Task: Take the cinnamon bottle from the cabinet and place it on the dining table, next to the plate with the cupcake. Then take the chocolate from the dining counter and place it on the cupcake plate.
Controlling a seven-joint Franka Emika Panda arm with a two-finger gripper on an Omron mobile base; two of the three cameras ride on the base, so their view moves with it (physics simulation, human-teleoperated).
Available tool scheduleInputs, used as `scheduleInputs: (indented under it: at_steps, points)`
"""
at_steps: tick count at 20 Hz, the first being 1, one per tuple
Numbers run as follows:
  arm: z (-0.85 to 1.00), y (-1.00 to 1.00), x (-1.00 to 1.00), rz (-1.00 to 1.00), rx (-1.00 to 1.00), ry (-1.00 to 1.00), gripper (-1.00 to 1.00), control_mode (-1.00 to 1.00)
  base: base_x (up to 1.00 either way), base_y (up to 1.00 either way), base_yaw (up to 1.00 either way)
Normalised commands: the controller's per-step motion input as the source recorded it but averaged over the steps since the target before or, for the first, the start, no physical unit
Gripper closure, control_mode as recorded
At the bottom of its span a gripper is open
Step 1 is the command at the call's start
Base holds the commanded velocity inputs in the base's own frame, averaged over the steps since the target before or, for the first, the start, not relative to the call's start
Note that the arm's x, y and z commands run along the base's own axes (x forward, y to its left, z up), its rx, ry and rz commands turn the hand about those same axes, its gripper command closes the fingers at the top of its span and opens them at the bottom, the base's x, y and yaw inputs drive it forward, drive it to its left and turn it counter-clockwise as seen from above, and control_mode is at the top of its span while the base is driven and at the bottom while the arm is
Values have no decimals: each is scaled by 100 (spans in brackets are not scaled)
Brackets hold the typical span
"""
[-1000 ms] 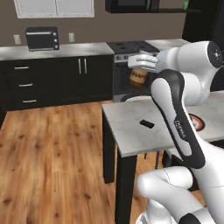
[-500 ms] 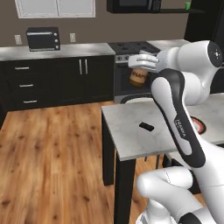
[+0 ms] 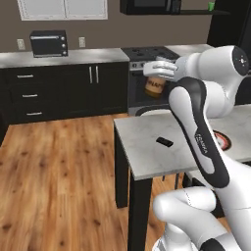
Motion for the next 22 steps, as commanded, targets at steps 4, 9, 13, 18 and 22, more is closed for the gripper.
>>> scheduleInputs:
  at_steps: [4, 9, 13, 18, 22]
  points:
    - [-5, -12, 15, -2, -1, 0, 100, -100, 0, 0, 0]
    - [-23, -26, 5, -42, -4, 0, 100, -100, 0, 0, 0]
    - [-23, -33, 0, -54, -1, 0, 100, -100, 0, 0, 0]
    - [-17, -24, 0, -47, 0, 0, 100, -100, 0, 0, 0]
    - [-17, -27, 0, -41, 0, 6, 100, -100, 0, 0, 0]
